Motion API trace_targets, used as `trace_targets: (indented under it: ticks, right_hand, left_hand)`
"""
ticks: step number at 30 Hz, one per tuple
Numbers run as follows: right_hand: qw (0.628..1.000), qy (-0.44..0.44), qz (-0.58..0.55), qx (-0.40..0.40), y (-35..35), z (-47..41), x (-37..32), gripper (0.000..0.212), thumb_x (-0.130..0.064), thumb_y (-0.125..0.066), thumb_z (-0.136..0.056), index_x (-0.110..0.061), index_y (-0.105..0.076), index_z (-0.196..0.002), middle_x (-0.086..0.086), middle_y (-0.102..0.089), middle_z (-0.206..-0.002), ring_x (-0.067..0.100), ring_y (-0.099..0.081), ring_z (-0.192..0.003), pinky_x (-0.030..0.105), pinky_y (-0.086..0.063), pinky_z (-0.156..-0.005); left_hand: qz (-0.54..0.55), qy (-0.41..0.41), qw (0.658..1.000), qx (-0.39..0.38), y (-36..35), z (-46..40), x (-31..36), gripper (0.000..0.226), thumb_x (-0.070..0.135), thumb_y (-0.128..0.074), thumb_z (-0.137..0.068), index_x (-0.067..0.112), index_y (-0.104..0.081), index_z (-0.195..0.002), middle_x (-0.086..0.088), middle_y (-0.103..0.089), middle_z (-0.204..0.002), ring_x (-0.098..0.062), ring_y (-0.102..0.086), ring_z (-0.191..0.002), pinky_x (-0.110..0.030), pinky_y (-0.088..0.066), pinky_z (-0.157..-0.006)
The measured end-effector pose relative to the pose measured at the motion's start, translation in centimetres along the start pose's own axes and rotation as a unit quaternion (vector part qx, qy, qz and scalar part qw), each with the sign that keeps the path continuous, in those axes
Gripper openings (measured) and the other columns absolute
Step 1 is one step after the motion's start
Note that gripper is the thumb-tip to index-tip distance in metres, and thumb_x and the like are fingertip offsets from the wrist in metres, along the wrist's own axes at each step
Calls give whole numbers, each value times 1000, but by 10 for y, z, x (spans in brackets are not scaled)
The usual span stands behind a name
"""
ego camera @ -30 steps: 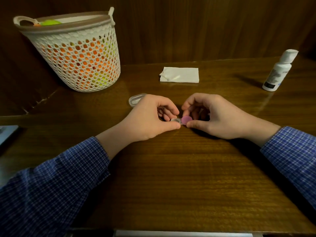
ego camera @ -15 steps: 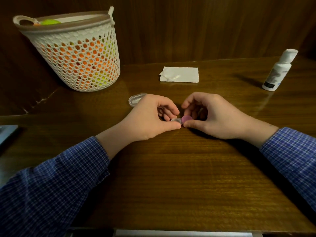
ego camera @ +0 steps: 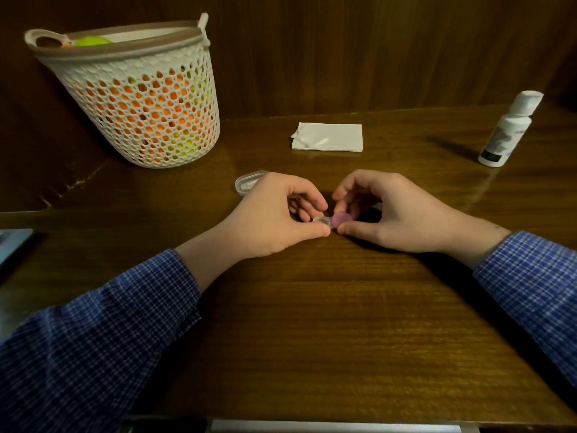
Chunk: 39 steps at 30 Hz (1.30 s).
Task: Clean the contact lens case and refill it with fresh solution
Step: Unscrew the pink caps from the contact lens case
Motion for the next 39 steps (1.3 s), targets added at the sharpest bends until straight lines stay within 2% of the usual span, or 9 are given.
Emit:
trace_targets:
  ticks: [2, 4, 10, 16, 19, 26, 32, 37, 39]
  right_hand:
    - [999, -5, 25, 22, 0, 2, 0, 45, -42, -81, -77, -27, -64, -116, -14, -70, -97, -1, -66, -90, 19, -57, -77]
    - [999, -9, 23, 37, 0, 3, 0, 45, -43, -83, -75, -26, -66, -114, -15, -70, -93, -3, -66, -88, 13, -54, -71]
    - [1000, 3, 13, 22, 1, 0, -3, 39, -30, -85, -80, -26, -66, -114, -12, -73, -93, 2, -71, -88, 26, -60, -82]
    - [1000, 12, 8, 3, 1, -2, -3, 37, -32, -82, -79, -26, -66, -113, -11, -72, -96, 5, -71, -90, 33, -61, -82]
    - [1000, 15, 5, -7, 1, -3, -2, 37, -34, -81, -79, -28, -66, -112, -11, -72, -97, 4, -70, -91, 32, -61, -83]
    - [999, 25, -13, -26, 2, -4, 0, 36, -24, -84, -81, -24, -66, -112, -8, -74, -99, 7, -72, -92, 35, -61, -84]
    - [998, 32, -44, -43, 3, -2, -2, 35, -16, -84, -81, -20, -67, -111, -5, -76, -97, 8, -72, -91, 29, -60, -87]
    - [997, 31, -46, -49, 2, 0, -1, 35, -15, -83, -82, -19, -67, -113, -5, -75, -100, 9, -72, -94, 29, -60, -87]
    - [998, 32, -31, -40, 1, 1, -1, 37, -21, -82, -83, -22, -66, -116, -8, -73, -103, 6, -70, -96, 27, -59, -88]
  left_hand:
    - [-4, -3, 1000, 2, 0, 0, 0, 29, 22, -90, -76, 20, -77, -102, 7, -77, -86, -9, -74, -79, -32, -63, -79]
    - [-6, -2, 1000, 2, 0, 0, 0, 29, 22, -89, -76, 21, -77, -102, 7, -77, -86, -8, -74, -79, -32, -63, -78]
    - [-5, -2, 1000, 0, 0, 0, 0, 30, 22, -90, -76, 21, -77, -103, 7, -77, -86, -9, -74, -80, -32, -63, -79]
    - [-6, 0, 1000, -4, 0, 0, 0, 30, 22, -90, -76, 22, -77, -102, 7, -77, -87, -7, -74, -80, -29, -63, -78]
    - [-5, 0, 1000, -8, 0, 0, 0, 29, 22, -90, -76, 21, -77, -102, 6, -76, -88, -9, -74, -81, -30, -64, -77]
    - [-1, -4, 1000, -12, 0, 0, 0, 29, 21, -90, -75, 21, -76, -101, 6, -76, -88, -10, -74, -81, -32, -64, -77]
    - [5, -10, 1000, -21, 0, 1, 1, 29, 18, -90, -76, 19, -76, -102, 5, -77, -89, -13, -74, -81, -33, -64, -78]
    - [2, -13, 1000, -19, 1, 1, 1, 29, 18, -90, -75, 20, -77, -101, 6, -77, -87, -12, -75, -80, -32, -64, -79]
    - [1, -11, 1000, -16, 1, 1, 1, 29, 19, -90, -75, 21, -77, -101, 6, -77, -88, -10, -75, -81, -33, -64, -79]
Point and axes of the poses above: each hand's wrist, its own z-axis away from the middle knuckle, its own y-axis out of the back of the hand, x = y × z, the point moved 5 cm from there along -z, towards the middle knuckle
